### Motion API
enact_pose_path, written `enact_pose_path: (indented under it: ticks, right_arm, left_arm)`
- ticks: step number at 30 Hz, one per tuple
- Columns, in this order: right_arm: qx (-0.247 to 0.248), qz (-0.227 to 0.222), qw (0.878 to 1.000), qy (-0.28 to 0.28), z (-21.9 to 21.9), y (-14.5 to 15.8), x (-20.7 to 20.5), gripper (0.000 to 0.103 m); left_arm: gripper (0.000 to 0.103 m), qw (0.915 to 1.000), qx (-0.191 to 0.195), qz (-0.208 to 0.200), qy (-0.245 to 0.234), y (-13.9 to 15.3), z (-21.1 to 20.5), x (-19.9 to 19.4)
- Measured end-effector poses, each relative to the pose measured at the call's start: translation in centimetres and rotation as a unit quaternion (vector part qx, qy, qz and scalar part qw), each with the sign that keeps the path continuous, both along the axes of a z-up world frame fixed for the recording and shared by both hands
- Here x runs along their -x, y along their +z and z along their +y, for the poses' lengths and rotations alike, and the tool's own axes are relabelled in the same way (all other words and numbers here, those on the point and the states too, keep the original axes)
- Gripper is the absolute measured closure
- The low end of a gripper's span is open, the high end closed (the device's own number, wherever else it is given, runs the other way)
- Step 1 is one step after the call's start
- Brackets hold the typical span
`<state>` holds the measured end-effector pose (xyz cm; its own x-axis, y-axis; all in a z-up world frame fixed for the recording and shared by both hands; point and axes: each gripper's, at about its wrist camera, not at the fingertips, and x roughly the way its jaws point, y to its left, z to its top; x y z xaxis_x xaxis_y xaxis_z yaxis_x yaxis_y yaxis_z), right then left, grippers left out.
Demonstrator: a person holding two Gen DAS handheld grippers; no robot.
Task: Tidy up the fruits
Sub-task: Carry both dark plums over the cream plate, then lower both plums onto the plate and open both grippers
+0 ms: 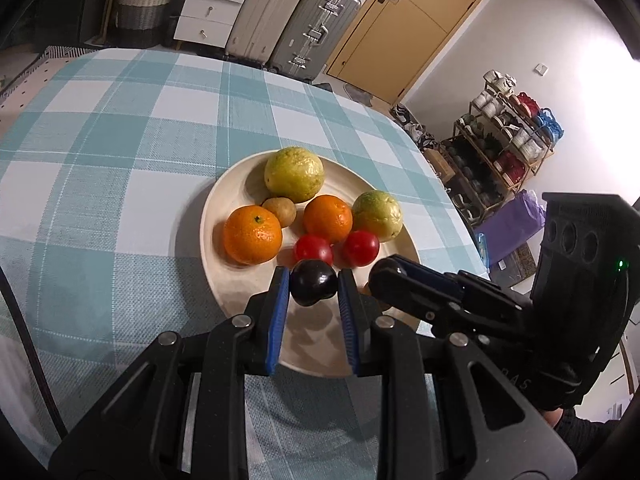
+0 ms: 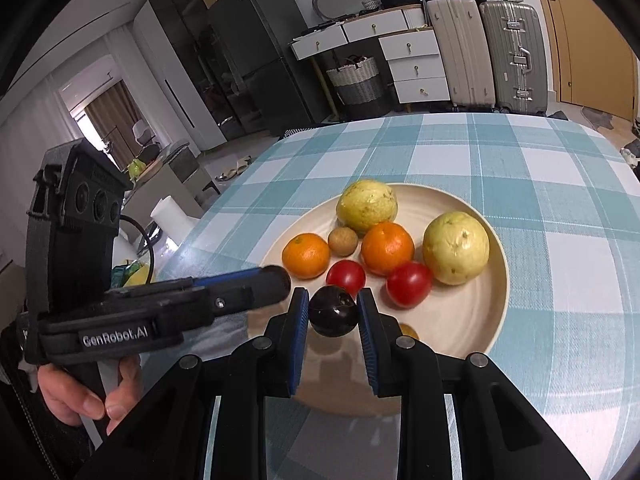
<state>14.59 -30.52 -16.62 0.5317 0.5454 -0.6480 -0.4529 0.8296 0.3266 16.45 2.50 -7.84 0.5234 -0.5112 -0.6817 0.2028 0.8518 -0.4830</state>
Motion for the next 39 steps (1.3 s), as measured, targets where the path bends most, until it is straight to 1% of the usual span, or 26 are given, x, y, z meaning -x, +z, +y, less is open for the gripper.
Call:
enact_pose_path:
  ticks: [4,9,15,17,19,21,23,26,28,30,32,33,35,36,37,38,39]
  right_arm:
    - [0.003,0.001,1.000,0.001,0.2,-0.2,-0.8,0.078]
    - [0.023,-0.006,1.000,0.000,0.7,-0.5,-1.2,0.078]
    - [0.025,0.000,1.000,-0.001,0.8,-1.0,-1.5,0.078]
    - [0.028,-0.005,1.000,-0.004,0.8,-0.9,-1.5,0.078]
    - [0.032,-0.003,0.999,-0.006,0.9,-0.8,-1.6,0.076]
    - [0.031,-0.005,0.999,-0.006,0.8,-0.8,-1.5,0.068]
    - [0.024,-0.010,1.000,-0.005,0.6,-0.5,-1.3,0.055]
    - [0.020,-0.026,0.999,-0.013,0.0,0.1,-0.7,0.053]
    - [0.018,-0.032,0.999,-0.020,-0.5,0.5,-0.4,0.052]
    - [0.018,-0.033,0.999,-0.027,-0.9,0.8,-0.2,0.048]
    - [0.018,-0.036,0.999,-0.035,-1.3,1.1,0.3,0.041]
    - [0.018,-0.040,0.998,-0.038,-1.5,1.3,0.6,0.039]
    - [0.018,-0.048,0.998,-0.044,-1.8,1.7,1.1,0.030]
    - [0.018,-0.053,0.997,-0.049,-2.0,2.0,1.5,0.027]
    - [0.018,-0.057,0.997,-0.053,-2.1,2.2,1.7,0.020]
    - [0.017,-0.060,0.996,-0.056,-2.3,2.4,1.9,0.015]
    - [0.016,-0.064,0.996,-0.060,-2.4,2.7,2.2,0.015]
  left_arm:
    - [0.081,1.0000,-0.003,0.001,-0.001,-0.3,-0.2,-0.3]
    - [0.081,0.9999,-0.005,0.009,0.005,-0.9,0.0,-0.8]
    - [0.081,0.9999,-0.009,0.008,0.005,-1.1,-0.2,-0.9]
    - [0.081,0.9999,-0.010,0.008,0.002,-1.2,-0.3,-1.1]
    - [0.081,0.9999,-0.007,0.013,0.005,-1.3,-0.2,-1.3]
    - [0.080,0.9999,-0.003,0.011,0.008,-1.1,-0.1,-1.3]
    - [0.079,0.9999,-0.004,0.007,0.007,-0.8,-0.1,-1.1]
    - [0.073,0.9999,-0.008,0.001,0.009,-0.2,-0.1,-0.6]
    - [0.068,0.9999,-0.008,-0.003,0.013,0.2,0.1,-0.2]
    - [0.066,0.9998,-0.011,-0.005,0.016,0.4,0.2,0.2]
    - [0.066,0.9997,-0.014,-0.006,0.017,0.8,0.3,0.6]
    - [0.064,0.9997,-0.016,-0.008,0.018,1.0,0.3,0.9]
    - [0.060,0.9995,-0.020,-0.012,0.022,1.4,0.5,1.4]
    - [0.055,0.9994,-0.022,-0.015,0.024,1.7,0.5,1.7]
    - [0.050,0.9991,-0.027,-0.019,0.025,2.1,0.4,2.1]
    - [0.048,0.9989,-0.032,-0.024,0.027,2.4,0.4,2.4]
    - [0.047,0.9985,-0.036,-0.030,0.028,2.8,0.4,2.8]
